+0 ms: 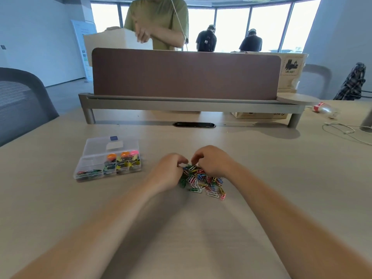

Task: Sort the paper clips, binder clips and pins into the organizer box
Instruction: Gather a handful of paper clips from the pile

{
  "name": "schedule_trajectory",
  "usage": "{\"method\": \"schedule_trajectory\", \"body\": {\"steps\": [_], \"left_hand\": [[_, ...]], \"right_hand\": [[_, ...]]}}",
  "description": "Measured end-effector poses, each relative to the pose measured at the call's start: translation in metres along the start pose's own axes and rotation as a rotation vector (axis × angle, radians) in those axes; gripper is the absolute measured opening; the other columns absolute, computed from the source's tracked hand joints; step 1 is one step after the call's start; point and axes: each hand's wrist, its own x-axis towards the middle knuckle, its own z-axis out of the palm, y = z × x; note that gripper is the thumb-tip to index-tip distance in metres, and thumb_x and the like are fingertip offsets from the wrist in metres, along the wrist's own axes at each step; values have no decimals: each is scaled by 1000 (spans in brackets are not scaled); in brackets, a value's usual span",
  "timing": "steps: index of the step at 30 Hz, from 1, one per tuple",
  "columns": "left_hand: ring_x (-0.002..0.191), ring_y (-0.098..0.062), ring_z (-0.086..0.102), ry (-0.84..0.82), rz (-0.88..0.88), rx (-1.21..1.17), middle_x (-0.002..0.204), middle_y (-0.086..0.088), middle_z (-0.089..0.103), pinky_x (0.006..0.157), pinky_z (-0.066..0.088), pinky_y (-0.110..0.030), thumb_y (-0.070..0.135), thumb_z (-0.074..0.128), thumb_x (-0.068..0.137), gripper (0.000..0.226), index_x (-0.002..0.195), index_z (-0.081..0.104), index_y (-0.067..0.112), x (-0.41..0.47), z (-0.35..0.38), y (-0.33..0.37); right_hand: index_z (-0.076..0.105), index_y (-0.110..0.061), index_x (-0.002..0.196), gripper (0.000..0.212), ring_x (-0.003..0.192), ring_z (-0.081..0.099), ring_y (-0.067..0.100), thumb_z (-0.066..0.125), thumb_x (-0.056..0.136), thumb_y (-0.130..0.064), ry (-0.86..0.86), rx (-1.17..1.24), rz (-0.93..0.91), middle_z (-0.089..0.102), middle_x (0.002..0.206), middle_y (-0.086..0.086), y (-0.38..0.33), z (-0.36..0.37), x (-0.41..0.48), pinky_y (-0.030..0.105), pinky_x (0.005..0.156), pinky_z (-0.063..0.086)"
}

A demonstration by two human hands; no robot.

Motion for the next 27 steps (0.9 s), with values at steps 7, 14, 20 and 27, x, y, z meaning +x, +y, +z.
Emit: {"method": "schedule_trajectory", "body": {"steps": [7,14,20,27], "left_hand": [[128,-18,49,-74,-43,57,140,-2,54,97,35,-22,2,41,93,42,127,61,14,3,-7,-7],[108,-28,58,-182,14,117,120,-8,64,89,48,-34,3,39,85,47,123,61,18,-17,6,4],[103,-21,61,-211,52,128,120,-3,66,78,45,-27,10,51,86,44,127,61,22,-23,-8,12],[96,-23,56,-334,-26,417,113,-8,56,72,45,-31,62,72,66,57,106,60,22,-7,-18,13]], "right_hand": [[56,-18,137,40,129,49,18,41,100,-19,-75,-97,0,53,143,0,8,3,-1,33,108,36],[70,-21,119,46,99,62,21,39,89,-6,-138,-149,-40,68,118,4,1,6,-11,33,84,50],[58,-19,133,40,124,53,17,54,93,-19,-64,-173,-31,57,138,-1,9,-9,-31,31,103,42],[36,-28,148,108,125,49,29,71,59,-78,-258,-376,167,38,146,6,13,-13,-39,42,104,42]]}}
